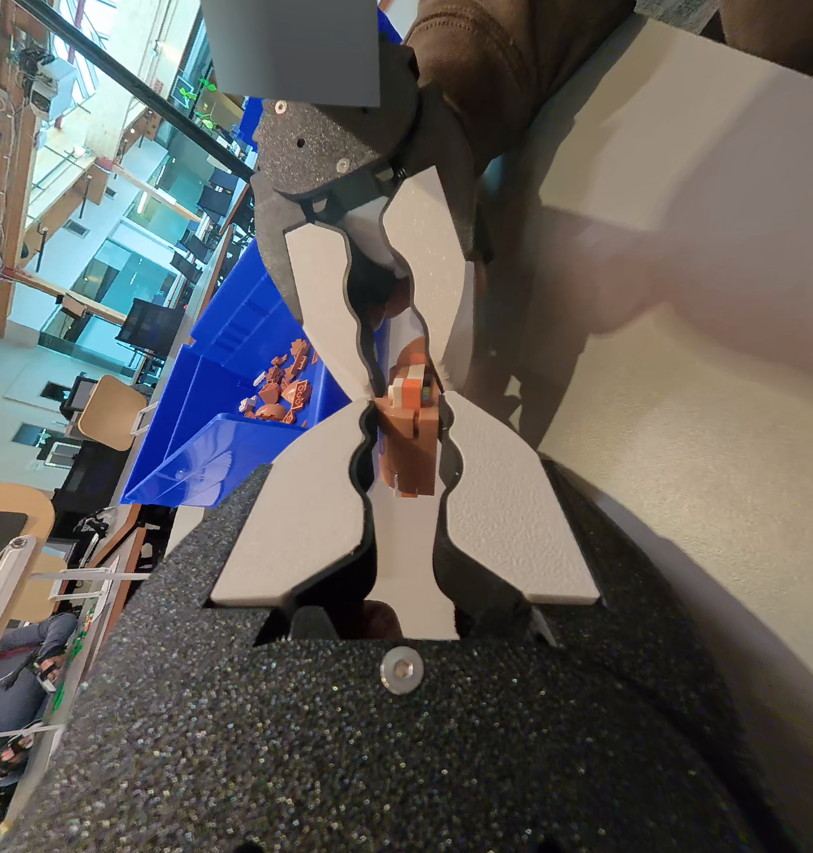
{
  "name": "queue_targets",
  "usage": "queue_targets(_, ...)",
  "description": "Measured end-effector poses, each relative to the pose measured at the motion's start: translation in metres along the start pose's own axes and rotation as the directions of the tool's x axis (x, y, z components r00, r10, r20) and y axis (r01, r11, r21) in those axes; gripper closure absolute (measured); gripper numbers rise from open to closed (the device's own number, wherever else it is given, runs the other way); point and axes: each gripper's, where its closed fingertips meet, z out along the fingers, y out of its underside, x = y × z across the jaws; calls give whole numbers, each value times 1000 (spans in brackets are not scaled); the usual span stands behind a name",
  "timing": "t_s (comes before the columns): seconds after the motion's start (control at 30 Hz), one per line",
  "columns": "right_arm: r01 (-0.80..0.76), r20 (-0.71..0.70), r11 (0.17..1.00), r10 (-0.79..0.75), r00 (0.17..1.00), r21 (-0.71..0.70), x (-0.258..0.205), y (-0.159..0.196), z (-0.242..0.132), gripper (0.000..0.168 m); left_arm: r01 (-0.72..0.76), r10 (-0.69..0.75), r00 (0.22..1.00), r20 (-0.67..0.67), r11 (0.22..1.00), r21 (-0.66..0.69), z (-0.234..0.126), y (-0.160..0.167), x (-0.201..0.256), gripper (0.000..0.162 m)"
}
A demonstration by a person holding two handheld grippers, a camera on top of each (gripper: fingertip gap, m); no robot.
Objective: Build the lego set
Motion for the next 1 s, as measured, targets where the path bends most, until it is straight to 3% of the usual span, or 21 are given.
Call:
queue_targets(0.3, -1, 0, 1000, 1, 1000, 5, 1, 0, 0, 143, 59, -59, 998, 4, 998, 18, 0, 1, -1, 137)
queue_targets(0.63, 91, -157, 995, -98, 983, -49, 16, 4, -2, 142, 387, -385, 922, -31, 918, 83, -3, 4, -14, 137)
queue_targets(1.0, 55, -212, 998, -58, 975, -19, 20, -2, -3, 143, 420, -422, 906, -14, 898, 130, -4, -2, -18, 137)
